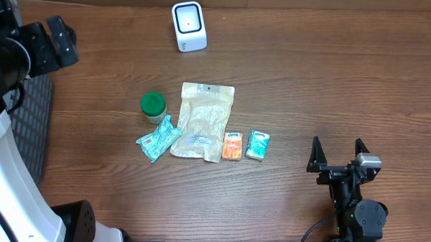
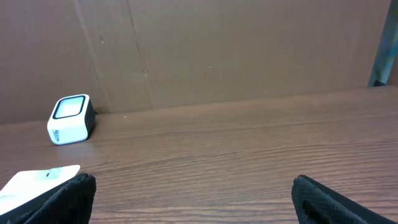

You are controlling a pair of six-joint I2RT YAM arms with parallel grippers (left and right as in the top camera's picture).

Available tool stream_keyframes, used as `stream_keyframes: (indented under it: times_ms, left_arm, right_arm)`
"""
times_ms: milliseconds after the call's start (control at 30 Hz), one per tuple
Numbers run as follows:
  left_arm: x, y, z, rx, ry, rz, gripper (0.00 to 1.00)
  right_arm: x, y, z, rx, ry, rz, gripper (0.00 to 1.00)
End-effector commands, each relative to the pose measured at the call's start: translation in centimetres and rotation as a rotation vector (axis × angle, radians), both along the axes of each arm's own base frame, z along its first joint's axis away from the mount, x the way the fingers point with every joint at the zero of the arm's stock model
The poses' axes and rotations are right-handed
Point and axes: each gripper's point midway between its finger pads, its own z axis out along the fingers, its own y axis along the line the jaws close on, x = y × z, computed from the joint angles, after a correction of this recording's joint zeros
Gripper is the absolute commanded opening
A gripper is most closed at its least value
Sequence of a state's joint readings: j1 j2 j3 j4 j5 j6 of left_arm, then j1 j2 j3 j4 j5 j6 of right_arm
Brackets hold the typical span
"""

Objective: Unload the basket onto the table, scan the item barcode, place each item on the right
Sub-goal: 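Reach the right gripper toward the teal Kleenex pack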

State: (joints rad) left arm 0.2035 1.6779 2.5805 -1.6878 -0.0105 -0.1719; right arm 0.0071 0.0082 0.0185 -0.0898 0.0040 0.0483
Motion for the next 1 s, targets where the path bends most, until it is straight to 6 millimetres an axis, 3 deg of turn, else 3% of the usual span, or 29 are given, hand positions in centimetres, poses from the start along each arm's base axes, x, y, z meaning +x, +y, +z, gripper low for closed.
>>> stream_keyframes:
  times_ms: [0,133,300,533,833,967]
  left_arm:
    - [0.1,1.1,-0.2,0.048,0.016,0.024,1.0]
    - [0.3,1.1,-0.3,0.047,0.022,0.024,1.0]
    - [0.3,1.1,-0.4,0.047,0.023,0.024,1.0]
    - [0.3,1.1,-0.4,0.047,0.023,0.024,1.0]
    - [0.3,1.1,-0.4,0.047,0.023,0.024,0.99]
    - [0.3,1.1,-0.4,0.047,0.023,0.024,0.99]
  right_arm:
    - [0.0,-0.1,-0.2,-0.004,-0.004,-0.004,1.0]
    - [0.0,0.7,-0.2,0.012,-0.004,0.043,1.0]
    - [-0.5,3.8,0.6,0.082,-0.019,0.225,1.0]
    - [-1.2,4.6,3.1,0.171,0.005,0.267,1.0]
    - [-1.3,5.4,6.9,0.196,0.223,0.301,1.0]
    - [-0.7,5.7,7.6,0.22,0.361,0.306,1.0]
